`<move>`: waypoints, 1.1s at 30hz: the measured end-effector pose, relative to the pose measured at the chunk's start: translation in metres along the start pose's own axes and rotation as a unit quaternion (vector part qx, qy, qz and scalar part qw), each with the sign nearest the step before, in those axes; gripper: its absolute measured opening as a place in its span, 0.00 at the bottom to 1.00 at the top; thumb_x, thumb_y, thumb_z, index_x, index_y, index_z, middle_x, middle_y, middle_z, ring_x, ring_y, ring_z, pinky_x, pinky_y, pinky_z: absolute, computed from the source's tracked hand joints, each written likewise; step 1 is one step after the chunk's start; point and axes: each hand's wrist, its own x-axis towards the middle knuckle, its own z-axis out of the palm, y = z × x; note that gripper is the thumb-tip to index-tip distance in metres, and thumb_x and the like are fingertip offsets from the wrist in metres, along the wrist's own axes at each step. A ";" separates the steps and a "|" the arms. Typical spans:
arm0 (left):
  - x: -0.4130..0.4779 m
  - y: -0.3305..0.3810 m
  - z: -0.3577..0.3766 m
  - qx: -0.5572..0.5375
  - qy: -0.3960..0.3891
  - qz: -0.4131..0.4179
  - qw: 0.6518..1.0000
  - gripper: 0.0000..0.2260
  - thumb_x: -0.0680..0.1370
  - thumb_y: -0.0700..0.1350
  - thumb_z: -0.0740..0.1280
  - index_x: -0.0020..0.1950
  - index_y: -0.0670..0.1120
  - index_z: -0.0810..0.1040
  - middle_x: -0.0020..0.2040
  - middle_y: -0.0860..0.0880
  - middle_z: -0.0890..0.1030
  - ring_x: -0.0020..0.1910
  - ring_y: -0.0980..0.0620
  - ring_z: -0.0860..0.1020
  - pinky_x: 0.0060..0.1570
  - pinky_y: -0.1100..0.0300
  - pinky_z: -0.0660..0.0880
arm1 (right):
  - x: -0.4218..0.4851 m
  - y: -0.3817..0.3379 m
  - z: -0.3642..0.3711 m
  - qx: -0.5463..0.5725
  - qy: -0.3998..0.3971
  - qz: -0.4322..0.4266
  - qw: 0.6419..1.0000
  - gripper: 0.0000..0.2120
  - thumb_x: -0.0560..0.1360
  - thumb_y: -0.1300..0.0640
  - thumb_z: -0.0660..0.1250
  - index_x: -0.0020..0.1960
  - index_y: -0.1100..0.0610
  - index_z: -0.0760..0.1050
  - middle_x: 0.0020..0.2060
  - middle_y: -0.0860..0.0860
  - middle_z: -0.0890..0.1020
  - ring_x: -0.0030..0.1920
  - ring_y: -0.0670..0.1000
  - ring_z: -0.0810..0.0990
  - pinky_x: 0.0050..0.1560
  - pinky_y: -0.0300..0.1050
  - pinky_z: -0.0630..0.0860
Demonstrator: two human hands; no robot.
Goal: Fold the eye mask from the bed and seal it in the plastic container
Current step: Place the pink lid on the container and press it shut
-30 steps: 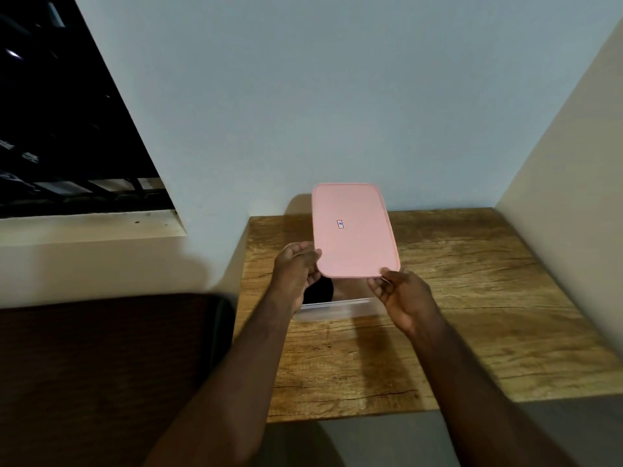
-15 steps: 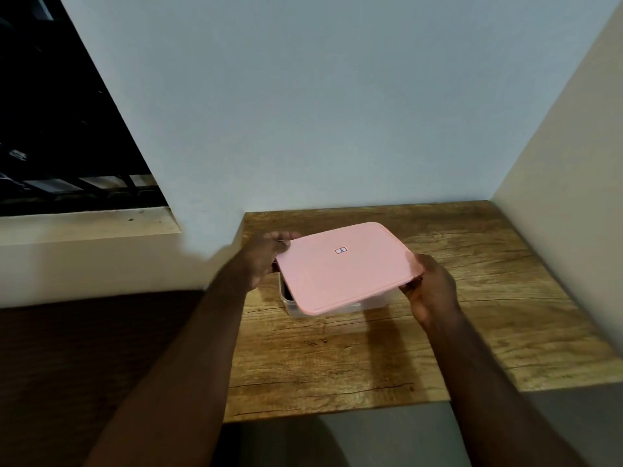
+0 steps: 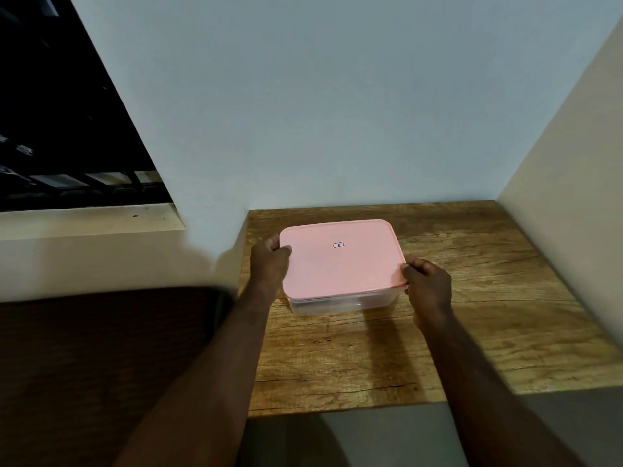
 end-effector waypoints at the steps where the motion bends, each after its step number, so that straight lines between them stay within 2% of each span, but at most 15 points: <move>1: 0.000 -0.002 0.002 0.043 -0.001 0.010 0.999 0.14 0.76 0.35 0.65 0.61 0.44 0.79 0.45 0.53 0.82 0.41 0.57 0.78 0.30 0.66 0.71 | 0.001 0.002 0.002 -0.022 0.003 -0.011 1.000 0.13 0.78 0.63 0.67 0.62 0.58 0.79 0.54 0.52 0.83 0.50 0.49 0.81 0.46 0.46 0.81; 5: 0.000 -0.008 0.006 0.144 -0.018 0.014 0.989 0.19 0.73 0.35 0.63 0.64 0.44 0.77 0.57 0.44 0.82 0.53 0.46 0.80 0.45 0.59 0.75 | 0.002 0.008 0.006 -0.095 0.015 -0.056 0.994 0.16 0.79 0.62 0.66 0.66 0.59 0.76 0.60 0.54 0.82 0.57 0.54 0.81 0.57 0.56 0.80; 7: -0.001 -0.011 0.006 0.181 -0.024 0.027 0.983 0.21 0.74 0.35 0.62 0.67 0.44 0.75 0.61 0.44 0.80 0.57 0.45 0.78 0.50 0.58 0.75 | 0.002 0.010 0.007 -0.120 0.026 -0.076 0.990 0.16 0.79 0.62 0.65 0.66 0.59 0.76 0.62 0.54 0.81 0.60 0.55 0.80 0.58 0.57 0.80; 11: -0.004 -0.018 0.007 0.224 -0.040 0.074 0.971 0.24 0.75 0.33 0.59 0.71 0.46 0.70 0.64 0.46 0.77 0.62 0.46 0.75 0.53 0.60 0.70 | 0.003 0.015 0.006 -0.169 0.025 -0.102 0.980 0.17 0.79 0.62 0.64 0.67 0.59 0.76 0.63 0.54 0.81 0.61 0.55 0.80 0.60 0.54 0.78; 16: -0.008 -0.020 0.005 0.215 -0.046 0.095 0.971 0.26 0.73 0.30 0.57 0.69 0.49 0.70 0.62 0.48 0.77 0.58 0.52 0.74 0.52 0.62 0.69 | 0.002 0.027 0.002 -0.185 0.024 -0.112 0.976 0.16 0.79 0.61 0.64 0.66 0.59 0.77 0.61 0.55 0.82 0.59 0.55 0.81 0.57 0.48 0.76; 20: -0.013 -0.033 -0.003 0.168 -0.005 0.016 0.986 0.23 0.76 0.35 0.61 0.71 0.45 0.69 0.63 0.46 0.77 0.59 0.48 0.76 0.57 0.53 0.76 | 0.004 0.032 0.007 -0.165 0.022 -0.114 0.979 0.16 0.79 0.60 0.64 0.65 0.59 0.78 0.59 0.55 0.83 0.58 0.54 0.81 0.55 0.44 0.76; 24: -0.014 -0.040 -0.014 0.149 0.040 -0.024 0.988 0.15 0.78 0.40 0.64 0.65 0.41 0.74 0.60 0.44 0.79 0.51 0.49 0.76 0.57 0.50 0.77 | 0.010 0.026 0.018 -0.168 -0.011 -0.115 0.979 0.15 0.79 0.60 0.65 0.64 0.59 0.78 0.57 0.53 0.83 0.56 0.52 0.81 0.56 0.47 0.78; 26: -0.014 -0.039 -0.023 0.131 0.044 -0.042 0.989 0.18 0.78 0.42 0.66 0.67 0.42 0.73 0.60 0.45 0.79 0.52 0.48 0.77 0.58 0.50 0.77 | 0.011 0.022 0.026 -0.168 -0.019 -0.108 0.980 0.14 0.79 0.59 0.65 0.63 0.58 0.79 0.56 0.52 0.83 0.54 0.52 0.81 0.52 0.47 0.79; 28: -0.016 -0.039 -0.032 0.105 0.049 -0.058 0.992 0.19 0.77 0.44 0.68 0.67 0.43 0.73 0.57 0.46 0.79 0.50 0.49 0.77 0.55 0.52 0.78 | 0.003 0.019 0.030 -0.148 0.025 -0.103 0.983 0.11 0.79 0.56 0.65 0.60 0.57 0.80 0.52 0.50 0.83 0.50 0.50 0.81 0.44 0.41 0.77; 30: -0.022 -0.041 -0.041 0.098 0.049 -0.077 0.991 0.20 0.76 0.48 0.70 0.65 0.44 0.73 0.55 0.47 0.78 0.50 0.50 0.77 0.54 0.52 0.78 | -0.015 0.016 0.031 -0.121 0.089 -0.126 0.981 0.07 0.78 0.54 0.64 0.48 0.54 0.80 0.42 0.47 0.83 0.43 0.47 0.81 0.37 0.40 0.74; 31: -0.025 -0.044 -0.046 0.104 0.044 -0.087 0.990 0.20 0.76 0.50 0.70 0.64 0.44 0.73 0.55 0.47 0.78 0.51 0.49 0.77 0.54 0.51 0.78 | -0.028 0.015 0.032 -0.113 0.094 -0.150 0.978 0.09 0.78 0.52 0.64 0.42 0.53 0.78 0.36 0.45 0.81 0.37 0.42 0.80 0.32 0.39 0.72; 33: -0.030 -0.050 -0.053 0.106 0.023 -0.100 0.989 0.18 0.76 0.53 0.70 0.59 0.41 0.77 0.52 0.45 0.81 0.49 0.48 0.79 0.52 0.53 0.78 | -0.056 0.015 0.044 -0.124 0.005 -0.171 0.978 0.16 0.78 0.49 0.65 0.34 0.53 0.76 0.26 0.45 0.78 0.28 0.40 0.76 0.26 0.36 0.68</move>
